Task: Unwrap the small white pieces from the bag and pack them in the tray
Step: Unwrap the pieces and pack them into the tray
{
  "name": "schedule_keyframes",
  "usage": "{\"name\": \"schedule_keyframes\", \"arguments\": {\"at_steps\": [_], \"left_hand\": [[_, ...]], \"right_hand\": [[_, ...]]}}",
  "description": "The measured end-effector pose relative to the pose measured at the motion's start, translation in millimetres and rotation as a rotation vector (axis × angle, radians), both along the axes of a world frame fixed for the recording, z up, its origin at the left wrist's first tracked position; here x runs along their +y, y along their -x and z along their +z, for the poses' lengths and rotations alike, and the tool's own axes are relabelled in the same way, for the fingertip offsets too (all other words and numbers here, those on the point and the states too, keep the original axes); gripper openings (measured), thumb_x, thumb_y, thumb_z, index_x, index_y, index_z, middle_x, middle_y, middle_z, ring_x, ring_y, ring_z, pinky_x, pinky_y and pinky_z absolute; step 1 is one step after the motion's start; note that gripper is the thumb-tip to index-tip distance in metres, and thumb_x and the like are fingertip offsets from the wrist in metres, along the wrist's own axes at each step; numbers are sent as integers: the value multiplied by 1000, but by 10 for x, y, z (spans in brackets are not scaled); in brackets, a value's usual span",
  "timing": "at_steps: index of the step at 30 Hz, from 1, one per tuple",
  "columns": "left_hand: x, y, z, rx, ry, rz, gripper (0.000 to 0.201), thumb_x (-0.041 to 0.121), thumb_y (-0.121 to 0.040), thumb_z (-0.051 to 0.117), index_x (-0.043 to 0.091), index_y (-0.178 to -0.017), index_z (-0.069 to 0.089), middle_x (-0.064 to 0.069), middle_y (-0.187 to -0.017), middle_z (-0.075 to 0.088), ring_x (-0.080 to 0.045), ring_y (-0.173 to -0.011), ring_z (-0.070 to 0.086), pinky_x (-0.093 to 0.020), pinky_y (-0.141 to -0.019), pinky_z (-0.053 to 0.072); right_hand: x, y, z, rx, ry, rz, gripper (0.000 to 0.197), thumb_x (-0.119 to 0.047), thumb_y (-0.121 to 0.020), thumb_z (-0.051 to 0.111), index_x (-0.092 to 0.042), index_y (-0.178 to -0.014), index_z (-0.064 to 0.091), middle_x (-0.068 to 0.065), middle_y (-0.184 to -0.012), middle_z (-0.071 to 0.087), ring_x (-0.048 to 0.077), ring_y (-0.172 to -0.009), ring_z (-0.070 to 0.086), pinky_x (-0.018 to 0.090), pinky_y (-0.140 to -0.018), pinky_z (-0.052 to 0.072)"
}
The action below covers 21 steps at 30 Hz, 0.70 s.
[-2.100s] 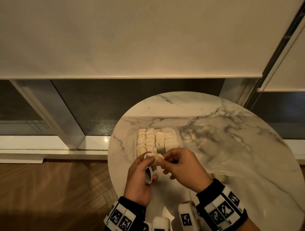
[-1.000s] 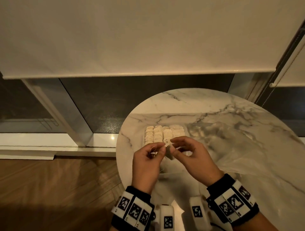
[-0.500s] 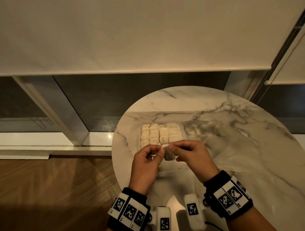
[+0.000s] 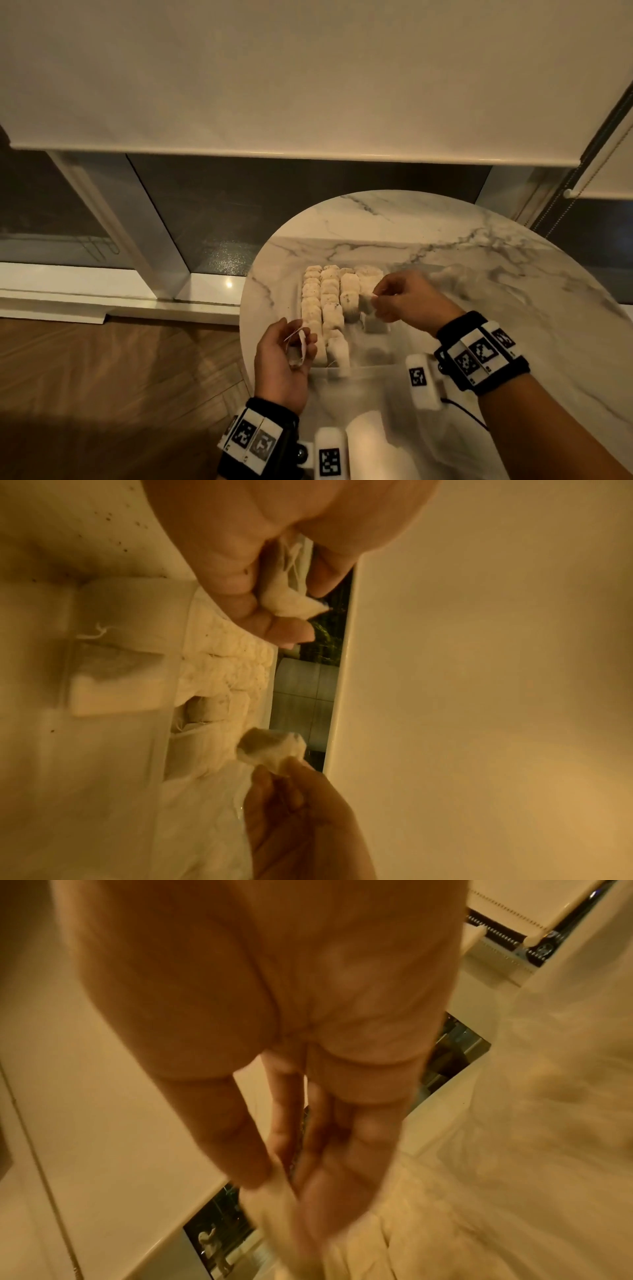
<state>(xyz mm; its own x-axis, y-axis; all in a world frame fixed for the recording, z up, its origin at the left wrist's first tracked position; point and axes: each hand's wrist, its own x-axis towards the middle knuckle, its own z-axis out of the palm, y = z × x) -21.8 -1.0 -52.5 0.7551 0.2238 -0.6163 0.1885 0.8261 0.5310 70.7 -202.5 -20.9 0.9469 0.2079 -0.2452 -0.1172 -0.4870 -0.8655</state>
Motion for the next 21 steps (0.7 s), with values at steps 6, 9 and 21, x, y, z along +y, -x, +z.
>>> {"name": "schedule_keyframes", "arguments": {"at_steps": [6, 9, 21], "left_hand": [[43, 11, -54, -38, 64, 33, 31, 18, -89, 42, 0, -97, 66, -17, -91, 67, -25, -72, 67, -24, -54, 54], [64, 21, -71, -57, 87, 13, 36, 9, -76, 42, -3, -101, 64, -23, -99, 62, -26, -74, 65, -24, -52, 54], [37, 7, -91, -58, -105, -36, 27, -17, -90, 47, -1, -104, 65, -19, -100, 69, -28, -94, 69, -32, -78, 53]], "right_hand": [[249, -250, -37, 142, 436, 258, 2, -17, -88, 72, -15, -89, 73, 8, -87, 76, 15, -73, 69, 29, -67, 60], [384, -365, -118, 172, 567, 320, 5, -18, -84, 77, -20, -83, 73, 1, -74, 70, 14, -68, 66, 32, -71, 62], [474, -641, -147, 205, 582, 176, 4, -9, -83, 80, -10, -84, 76, 3, -59, 64, 16, -54, 62, 21, -44, 49]]}}
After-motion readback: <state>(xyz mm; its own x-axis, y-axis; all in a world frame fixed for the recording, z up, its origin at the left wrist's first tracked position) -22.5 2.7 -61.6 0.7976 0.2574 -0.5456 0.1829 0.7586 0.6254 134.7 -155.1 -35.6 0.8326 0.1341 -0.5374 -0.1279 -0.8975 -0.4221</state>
